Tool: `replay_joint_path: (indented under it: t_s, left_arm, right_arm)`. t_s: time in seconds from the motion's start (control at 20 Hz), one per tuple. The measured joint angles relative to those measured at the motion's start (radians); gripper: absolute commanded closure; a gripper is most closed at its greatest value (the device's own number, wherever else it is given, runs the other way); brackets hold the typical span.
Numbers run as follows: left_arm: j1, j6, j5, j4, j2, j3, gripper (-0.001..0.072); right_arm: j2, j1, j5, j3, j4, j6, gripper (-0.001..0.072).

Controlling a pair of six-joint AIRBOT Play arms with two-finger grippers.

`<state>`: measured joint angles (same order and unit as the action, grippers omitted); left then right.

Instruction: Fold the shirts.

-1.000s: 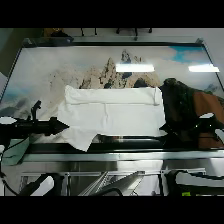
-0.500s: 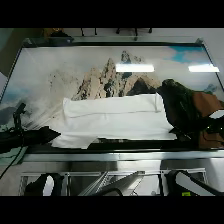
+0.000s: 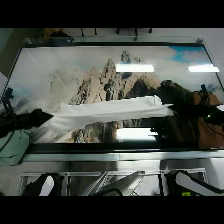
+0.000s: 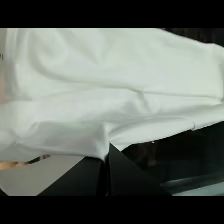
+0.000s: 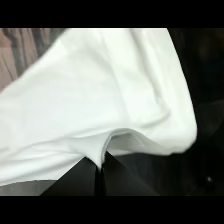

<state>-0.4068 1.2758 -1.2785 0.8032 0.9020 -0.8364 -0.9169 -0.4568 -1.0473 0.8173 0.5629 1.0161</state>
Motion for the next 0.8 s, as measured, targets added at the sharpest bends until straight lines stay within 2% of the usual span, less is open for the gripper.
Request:
replay_joint_path:
  t_s: [0.25, 0.35, 0.4, 0.45, 0.5, 0.55, 0.6, 0.75, 0.8]
  left_arm:
    - [0.090, -0.079, 0.043, -0.065, 0.444, -0.233, 0.0690]
    - [0.126, -0.091, 0.050, -0.076, 0.599, -0.314, 0.0688]
    - [0.138, -0.093, 0.049, -0.077, 0.662, -0.348, 0.0686]
    - [0.147, -0.100, 0.045, -0.080, 0.720, -0.385, 0.0605]
    - [0.153, -0.100, 0.033, -0.082, 0.764, -0.417, 0.0278]
    - [0.157, -0.102, 0.014, -0.079, 0.805, -0.454, 0.0099]
    - [0.159, -0.099, -0.008, -0.066, 0.836, -0.490, 0.0099]
    - [0.163, -0.061, -0.079, 0.026, 0.879, -0.591, 0.0100]
    - [0.163, -0.052, -0.105, 0.057, 0.882, -0.621, 0.0100]
  right_arm:
    - [-0.213, 0.074, 0.160, 0.018, -0.232, -0.206, 0.0685]
    - [-0.283, 0.092, 0.189, 0.024, -0.286, -0.271, 0.0503]
    - [-0.304, 0.095, 0.199, 0.029, -0.305, -0.294, 0.0477]
    - [-0.320, 0.095, 0.204, 0.038, -0.319, -0.311, 0.0477]
    - [-0.328, 0.090, 0.199, 0.051, -0.325, -0.327, 0.0450]
    - [-0.329, 0.082, 0.183, 0.068, -0.326, -0.335, 0.0278]
    - [-0.327, 0.071, 0.167, 0.087, -0.322, -0.342, 0.0202]
    - [-0.320, 0.037, 0.133, 0.152, -0.256, -0.351, 0.0193]
    - [-0.323, 0.031, 0.128, 0.168, -0.223, -0.345, 0.0131]
